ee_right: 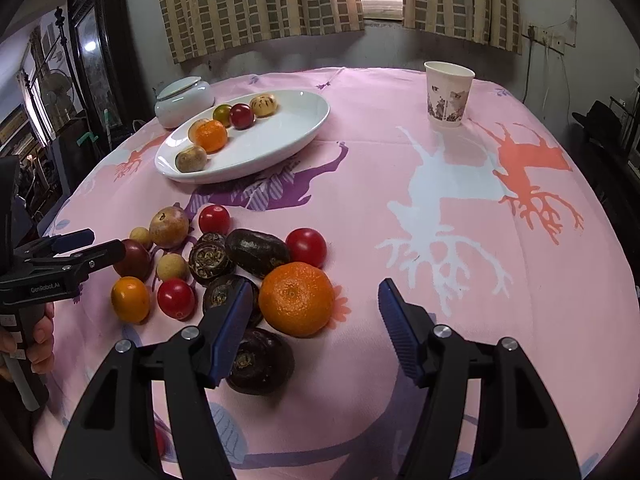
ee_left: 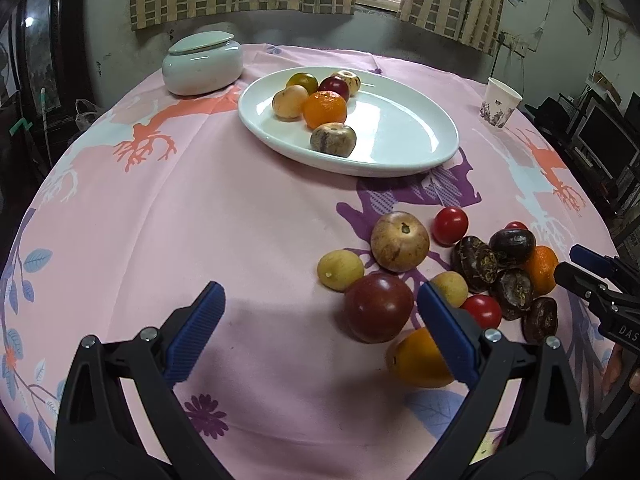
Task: Organize fruits
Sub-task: 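Move both open tools back above the remaining fruits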
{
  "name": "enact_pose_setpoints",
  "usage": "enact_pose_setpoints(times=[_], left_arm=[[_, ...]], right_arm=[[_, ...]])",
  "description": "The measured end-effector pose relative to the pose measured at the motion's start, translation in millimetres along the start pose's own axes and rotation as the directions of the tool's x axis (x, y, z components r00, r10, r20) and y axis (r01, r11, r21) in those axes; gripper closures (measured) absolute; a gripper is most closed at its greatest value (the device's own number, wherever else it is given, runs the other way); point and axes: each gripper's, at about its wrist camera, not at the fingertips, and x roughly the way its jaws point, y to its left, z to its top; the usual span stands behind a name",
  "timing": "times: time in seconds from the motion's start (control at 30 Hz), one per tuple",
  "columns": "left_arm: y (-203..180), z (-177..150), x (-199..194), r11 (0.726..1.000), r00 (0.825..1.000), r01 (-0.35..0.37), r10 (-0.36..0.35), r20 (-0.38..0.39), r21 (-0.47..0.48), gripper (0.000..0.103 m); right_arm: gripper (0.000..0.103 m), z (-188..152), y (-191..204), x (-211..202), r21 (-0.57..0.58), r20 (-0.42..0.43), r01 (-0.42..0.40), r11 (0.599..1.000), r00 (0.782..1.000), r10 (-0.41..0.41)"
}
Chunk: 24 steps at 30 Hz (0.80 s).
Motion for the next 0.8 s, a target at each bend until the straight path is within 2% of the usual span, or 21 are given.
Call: enact_pose_setpoints(times=[0.17,0.33,0.43,0.53,0.57,0.67,0.8], left_arm=[[-0.7,-0.6,1.4,1.0,1.0,-0.015,0.015,0.003,0.012,0.005],[-8.1,-4.9,7.4,0.999,0.999,0.032,-0.031,-0.028,0.028,0.005],[-13.1,-6.7,6.2,0.999,0.999,0.029,-0.028,-0.016,0.045,0.005],[-10.0,-6.7,9.1,0.998,0.997,0.069,-0.069,-0.045,0.006,0.006],[-8.6,-6.6,10.3,0.997,0.995,0.08,-0.08,-0.055,-0.008,0.008],[-8.2,-4.8,8.6,0.997,0.996,0.076,-0.076,-0.04,0.001,0.03],[-16.9,-7.3,7.8,0.997,0.997,0.074,-0.074,-0.006,0.036,0.036]], right_arm=[[0.037,-0.1,-4.2,1.2,0.022,-0.007,0.004,1.0,1.0,-0.004],[0.037,-1.4,-6.1,4.7,0.026,-0.014,0.026,0.999,1.0,-0.025],[0.037,-1.8,-5.4,4.6,0.031,-0.017,0.017,0.999,1.0,-0.017],[0.037,-2.0,-3.1,5.9,0.02,-0.023,0.014,1.0,1.0,-0.014],[0.037,-2.2,-2.3,6.3,0.016,-0.023,0.015,1.0,1.0,-0.015],[0.037,-1.5,-0.2,2.9,0.007,-0.003,0.021,1.0,1.0,-0.021],[0.037,-0.5,1.4,0.7,0.003,0.007,0.011,1.0,1.0,-0.011]])
